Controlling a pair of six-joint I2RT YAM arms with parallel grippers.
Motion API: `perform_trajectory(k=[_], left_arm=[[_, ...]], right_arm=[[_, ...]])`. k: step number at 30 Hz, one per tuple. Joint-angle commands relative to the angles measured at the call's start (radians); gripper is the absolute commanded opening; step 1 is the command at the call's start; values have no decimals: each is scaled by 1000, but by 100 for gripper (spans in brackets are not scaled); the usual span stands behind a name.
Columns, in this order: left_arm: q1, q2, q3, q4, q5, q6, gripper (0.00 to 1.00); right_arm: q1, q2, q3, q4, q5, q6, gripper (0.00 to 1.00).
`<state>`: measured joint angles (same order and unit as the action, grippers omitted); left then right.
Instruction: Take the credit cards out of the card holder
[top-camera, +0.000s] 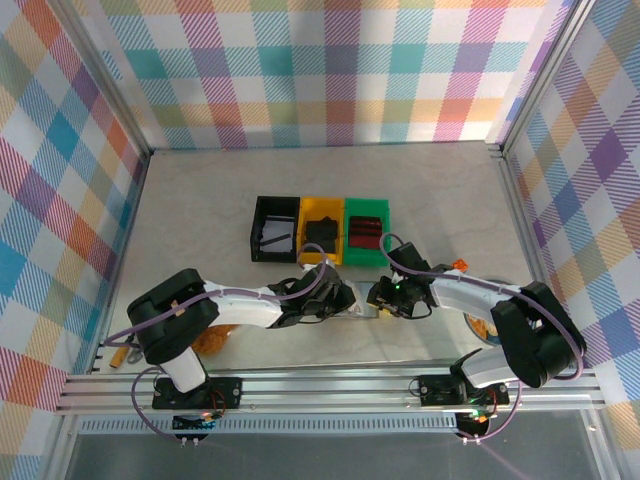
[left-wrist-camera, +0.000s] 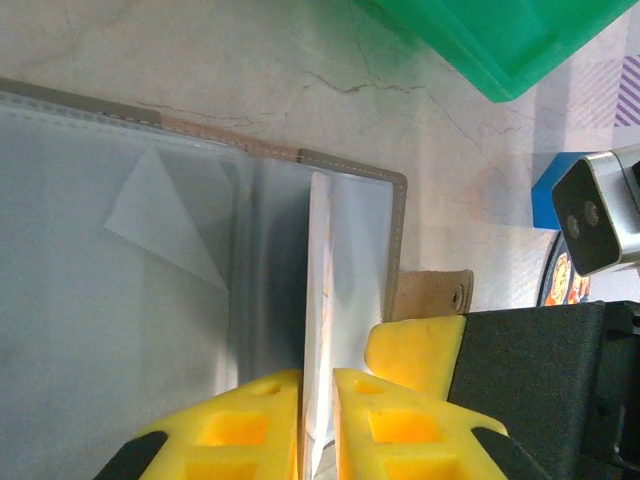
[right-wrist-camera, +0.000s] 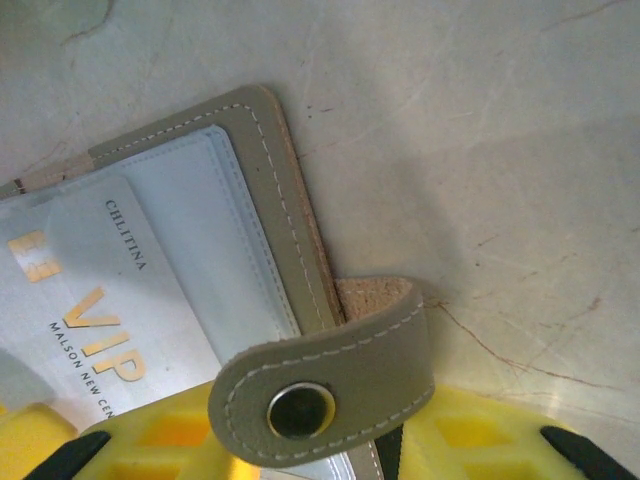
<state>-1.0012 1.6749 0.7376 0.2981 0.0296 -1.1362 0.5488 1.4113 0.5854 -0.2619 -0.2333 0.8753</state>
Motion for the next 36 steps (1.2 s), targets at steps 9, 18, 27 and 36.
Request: perform_trajectory(k=[9, 18, 27, 36], left_arm=[[-8, -42, 21, -5, -12, 19, 0], [11, -145, 0, -65, -20, 29, 0], [34, -226, -3, -150, -19, 29, 0], [103, -413, -54, -144, 25, -118, 0]], right_arm=[[18, 48, -15, 40, -22, 11, 36], [17, 72, -7, 14, 7, 20, 36], [17, 22, 13, -51, 30, -7, 37], [15, -176, 56, -136, 35, -93, 56]])
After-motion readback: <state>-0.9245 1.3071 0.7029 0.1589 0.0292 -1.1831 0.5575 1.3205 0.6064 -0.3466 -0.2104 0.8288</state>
